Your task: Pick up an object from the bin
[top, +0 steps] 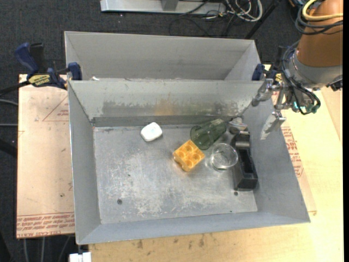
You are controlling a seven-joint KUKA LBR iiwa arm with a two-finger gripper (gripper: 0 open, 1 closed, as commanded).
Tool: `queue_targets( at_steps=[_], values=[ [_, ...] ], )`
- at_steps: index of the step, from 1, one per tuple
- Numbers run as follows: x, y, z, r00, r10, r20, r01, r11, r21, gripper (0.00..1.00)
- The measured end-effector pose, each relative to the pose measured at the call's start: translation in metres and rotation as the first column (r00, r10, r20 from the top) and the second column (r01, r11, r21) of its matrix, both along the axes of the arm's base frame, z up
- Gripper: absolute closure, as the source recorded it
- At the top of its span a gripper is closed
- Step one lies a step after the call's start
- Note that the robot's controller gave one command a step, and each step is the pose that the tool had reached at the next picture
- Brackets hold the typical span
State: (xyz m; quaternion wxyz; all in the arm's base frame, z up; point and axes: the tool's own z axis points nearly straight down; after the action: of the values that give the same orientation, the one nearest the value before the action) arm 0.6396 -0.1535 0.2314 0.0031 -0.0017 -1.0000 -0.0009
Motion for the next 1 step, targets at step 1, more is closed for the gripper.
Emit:
queue_targets(
  at_steps=[1],
  values=[
    [0.0017,0.0007,0.0052,1.0,0.003,0.009,-0.003,1.0,-0.002,0.0]
  ],
)
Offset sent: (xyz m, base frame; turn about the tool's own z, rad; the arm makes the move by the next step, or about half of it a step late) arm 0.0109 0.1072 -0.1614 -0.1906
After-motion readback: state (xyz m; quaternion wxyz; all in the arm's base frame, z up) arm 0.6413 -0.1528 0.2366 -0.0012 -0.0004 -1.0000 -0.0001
